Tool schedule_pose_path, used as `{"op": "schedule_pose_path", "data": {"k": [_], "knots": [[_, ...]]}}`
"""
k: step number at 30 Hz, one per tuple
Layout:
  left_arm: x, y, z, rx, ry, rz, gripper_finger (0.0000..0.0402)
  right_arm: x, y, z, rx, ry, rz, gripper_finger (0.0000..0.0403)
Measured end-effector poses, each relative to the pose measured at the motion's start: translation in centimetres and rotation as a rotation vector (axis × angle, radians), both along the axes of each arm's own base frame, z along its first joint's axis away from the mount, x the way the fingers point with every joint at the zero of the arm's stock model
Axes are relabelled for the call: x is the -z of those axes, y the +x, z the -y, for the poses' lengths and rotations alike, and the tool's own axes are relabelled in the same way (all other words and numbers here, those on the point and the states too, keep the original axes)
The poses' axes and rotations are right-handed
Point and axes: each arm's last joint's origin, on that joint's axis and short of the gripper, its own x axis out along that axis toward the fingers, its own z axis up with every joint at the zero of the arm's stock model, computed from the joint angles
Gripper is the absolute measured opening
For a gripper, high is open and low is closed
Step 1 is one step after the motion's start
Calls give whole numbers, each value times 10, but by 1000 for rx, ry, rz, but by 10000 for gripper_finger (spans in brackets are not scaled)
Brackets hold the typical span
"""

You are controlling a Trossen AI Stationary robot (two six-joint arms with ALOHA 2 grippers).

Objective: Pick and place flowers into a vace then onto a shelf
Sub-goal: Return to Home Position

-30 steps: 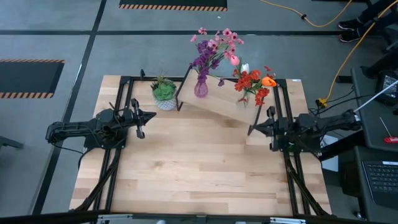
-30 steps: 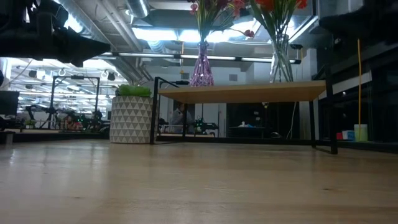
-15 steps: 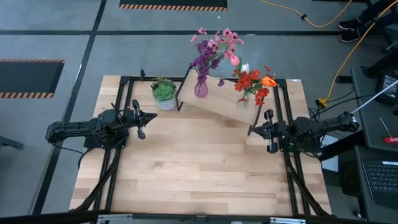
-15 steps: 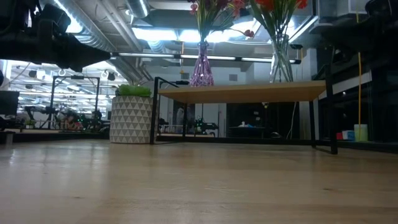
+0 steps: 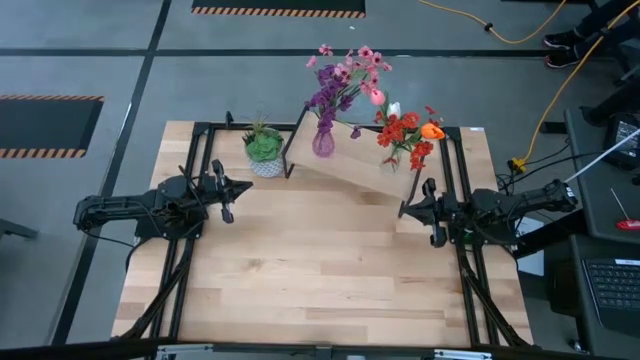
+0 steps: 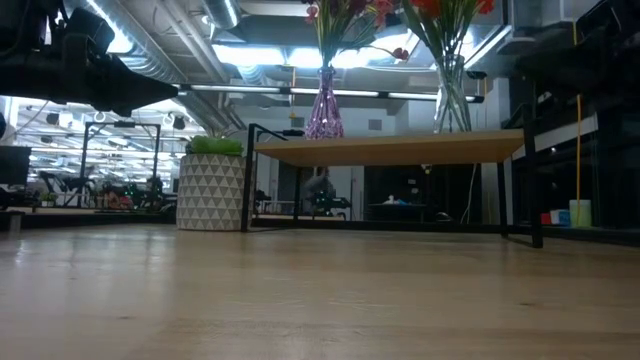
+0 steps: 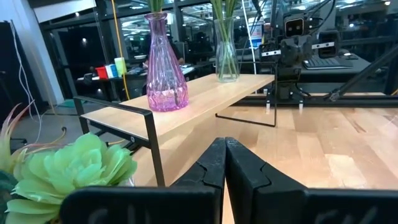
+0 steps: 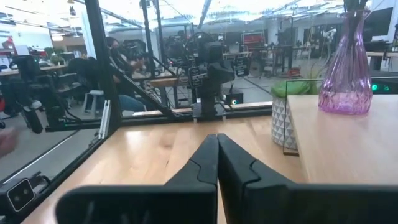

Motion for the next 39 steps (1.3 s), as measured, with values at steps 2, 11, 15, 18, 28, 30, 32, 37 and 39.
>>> {"op": "schedule_pose_path", "data": {"k": [2,11,15,18,28,30,32,37,39], "knots": [[0,0,0,0,0,0,6,0,0,0,0,1,0,3],[0,0,0,0,0,0,6,0,0,0,0,0,0,3],[0,0,0,0,0,0,6,0,0,0,0,0,0,3],[0,0,0,0,0,0,6,0,0,0,6,-46,-3,3],[0,0,0,-1,0,0,6,6,-1,-4,-26,-200,-57,3],[0,0,0,0,0,0,6,7,-1,-4,-33,-188,-69,3],[0,0,0,0,0,0,6,10,-1,-4,-40,-175,-98,3],[0,0,0,-1,0,0,6,11,-2,-3,-50,-154,-99,3],[0,0,0,-1,0,0,6,10,-2,-3,-49,-156,-94,3]]}}
